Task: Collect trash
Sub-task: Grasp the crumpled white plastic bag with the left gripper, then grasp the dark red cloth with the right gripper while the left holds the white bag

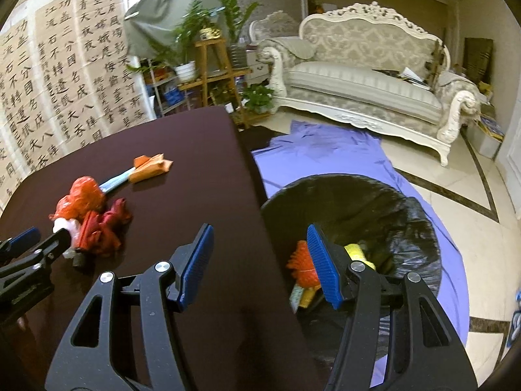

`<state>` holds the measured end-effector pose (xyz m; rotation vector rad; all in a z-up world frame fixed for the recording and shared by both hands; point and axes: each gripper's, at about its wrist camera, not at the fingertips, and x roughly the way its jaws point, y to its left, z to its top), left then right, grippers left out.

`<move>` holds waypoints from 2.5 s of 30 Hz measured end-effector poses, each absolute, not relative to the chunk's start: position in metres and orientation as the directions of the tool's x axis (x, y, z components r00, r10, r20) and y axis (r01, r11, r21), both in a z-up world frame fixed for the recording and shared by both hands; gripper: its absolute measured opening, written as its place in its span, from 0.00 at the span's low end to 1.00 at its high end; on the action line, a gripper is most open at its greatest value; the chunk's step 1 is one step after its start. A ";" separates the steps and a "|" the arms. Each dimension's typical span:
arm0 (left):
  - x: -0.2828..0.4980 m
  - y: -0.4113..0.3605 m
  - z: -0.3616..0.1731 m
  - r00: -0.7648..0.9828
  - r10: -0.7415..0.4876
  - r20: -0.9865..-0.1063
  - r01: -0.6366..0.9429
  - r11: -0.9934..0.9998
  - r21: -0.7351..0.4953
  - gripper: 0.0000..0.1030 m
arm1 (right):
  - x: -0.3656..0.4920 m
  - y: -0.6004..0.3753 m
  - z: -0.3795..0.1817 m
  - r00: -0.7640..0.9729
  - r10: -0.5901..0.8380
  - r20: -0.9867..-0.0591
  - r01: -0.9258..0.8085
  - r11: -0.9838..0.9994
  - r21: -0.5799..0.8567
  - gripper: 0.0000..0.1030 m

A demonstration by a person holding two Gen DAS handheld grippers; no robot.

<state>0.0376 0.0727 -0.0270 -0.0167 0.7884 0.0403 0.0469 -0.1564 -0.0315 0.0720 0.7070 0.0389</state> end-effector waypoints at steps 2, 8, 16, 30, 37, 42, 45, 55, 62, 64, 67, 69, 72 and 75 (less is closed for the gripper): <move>0.039 0.074 -0.030 0.695 0.012 -0.719 -0.036 0.999 -0.018 0.69 | 0.047 -0.150 -0.031 0.757 0.066 -0.650 -0.022 0.997 0.075 0.56; 0.038 0.080 -0.034 0.687 -0.033 -0.726 -0.002 0.999 -0.047 0.39 | 0.047 -0.137 -0.032 0.752 0.074 -0.655 -0.041 0.997 0.066 0.56; 0.032 0.082 -0.034 0.688 -0.056 -0.723 0.023 0.998 -0.055 0.26 | 0.051 -0.121 -0.034 0.744 0.092 -0.662 -0.067 0.996 0.063 0.56; 0.010 0.121 -0.027 0.705 0.015 -0.709 -0.035 0.999 -0.014 0.25 | 0.061 -0.073 -0.028 0.735 0.170 -0.657 -0.172 0.983 0.062 0.56; 0.010 0.154 -0.029 0.703 0.086 -0.706 -0.119 0.993 0.003 0.25 | 0.068 -0.039 -0.024 0.723 0.222 -0.654 -0.238 0.969 0.065 0.56; 0.013 0.172 -0.034 0.696 0.107 -0.710 -0.154 0.988 -0.002 0.25 | 0.076 -0.021 -0.031 0.704 0.222 -0.675 -0.258 0.965 0.049 0.56; 0.012 0.175 -0.036 0.697 0.102 -0.710 -0.157 0.988 -0.012 0.25 | 0.078 -0.019 -0.035 0.694 0.208 -0.689 -0.247 0.968 0.043 0.56; 0.013 0.181 -0.036 0.702 0.081 -0.708 -0.155 0.987 -0.041 0.25 | 0.082 -0.019 -0.042 0.666 0.196 -0.720 -0.248 0.968 0.034 0.41; 0.013 0.182 -0.037 0.702 0.080 -0.707 -0.155 0.987 -0.042 0.25 | 0.083 -0.013 -0.045 0.645 0.206 -0.736 -0.273 0.962 0.030 0.32; 0.013 0.182 -0.037 0.703 0.081 -0.707 -0.156 0.987 -0.042 0.25 | 0.082 -0.011 -0.046 0.641 0.205 -0.740 -0.276 0.961 0.027 0.31; 0.013 0.182 -0.037 0.703 0.080 -0.707 -0.155 0.987 -0.042 0.25 | 0.082 -0.011 -0.047 0.633 0.206 -0.746 -0.283 0.959 0.024 0.27; 0.013 0.182 -0.037 0.703 0.080 -0.707 -0.155 0.987 -0.042 0.25 | 0.082 -0.011 -0.047 0.632 0.206 -0.747 -0.285 0.958 0.023 0.27; 0.013 0.182 -0.037 0.703 0.079 -0.707 -0.155 0.987 -0.044 0.25 | 0.080 -0.010 -0.048 0.630 0.205 -0.749 -0.289 0.957 0.019 0.25; 0.013 0.182 -0.037 0.703 0.080 -0.707 -0.155 0.987 -0.043 0.25 | 0.079 -0.010 -0.047 0.633 0.204 -0.747 -0.287 0.958 0.019 0.23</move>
